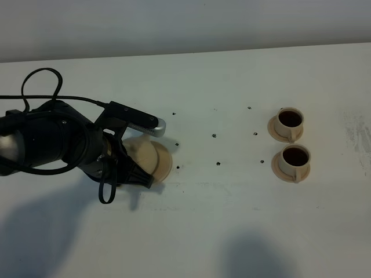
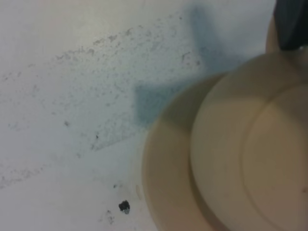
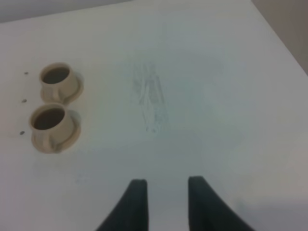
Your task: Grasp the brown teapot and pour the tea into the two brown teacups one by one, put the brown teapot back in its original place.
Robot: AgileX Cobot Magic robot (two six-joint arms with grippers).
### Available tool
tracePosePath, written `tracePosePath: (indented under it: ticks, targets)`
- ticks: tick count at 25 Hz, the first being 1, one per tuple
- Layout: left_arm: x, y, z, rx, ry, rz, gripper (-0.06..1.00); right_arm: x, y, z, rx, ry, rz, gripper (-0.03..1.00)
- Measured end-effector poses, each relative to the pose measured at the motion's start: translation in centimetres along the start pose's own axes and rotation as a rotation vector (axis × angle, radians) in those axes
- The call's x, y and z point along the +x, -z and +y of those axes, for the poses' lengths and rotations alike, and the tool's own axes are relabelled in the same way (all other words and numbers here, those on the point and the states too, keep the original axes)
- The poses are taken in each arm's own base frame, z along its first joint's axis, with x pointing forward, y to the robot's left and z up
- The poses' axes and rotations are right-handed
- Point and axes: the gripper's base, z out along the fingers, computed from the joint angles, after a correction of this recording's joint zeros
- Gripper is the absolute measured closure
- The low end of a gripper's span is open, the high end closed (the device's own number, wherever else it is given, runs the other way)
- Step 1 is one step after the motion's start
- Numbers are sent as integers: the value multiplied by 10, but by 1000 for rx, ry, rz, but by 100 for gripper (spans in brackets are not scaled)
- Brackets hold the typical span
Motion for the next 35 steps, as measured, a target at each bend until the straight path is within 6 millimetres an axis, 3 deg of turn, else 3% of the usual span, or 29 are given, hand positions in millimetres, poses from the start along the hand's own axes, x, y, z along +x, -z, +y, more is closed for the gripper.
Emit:
tracePosePath:
  ticks: [5, 9, 15, 19, 24, 27, 31, 35]
  targets:
    - [0, 0, 0, 0, 1, 0, 54, 0, 0, 0, 0, 0, 0, 74]
    - [-1, 7, 1, -1, 4, -17, 52, 0, 0, 0, 0, 0, 0, 74]
    - [4, 50, 6, -26, -11, -67, 52, 0, 0, 0, 0, 0, 0, 74]
    - [12, 81, 40, -101, 51, -86, 52, 0, 0, 0, 0, 0, 0, 74]
    - [47, 120, 100, -231, 259, -38, 52, 0, 0, 0, 0, 0, 0, 74]
    - [77, 155, 121, -301, 386, -64, 52, 0, 0, 0, 0, 0, 0, 74]
    - [128, 188, 118, -337, 515, -158, 52, 0, 0, 0, 0, 0, 0, 74]
    - [172, 202, 90, -279, 537, -241, 52, 0, 0, 0, 0, 0, 0, 74]
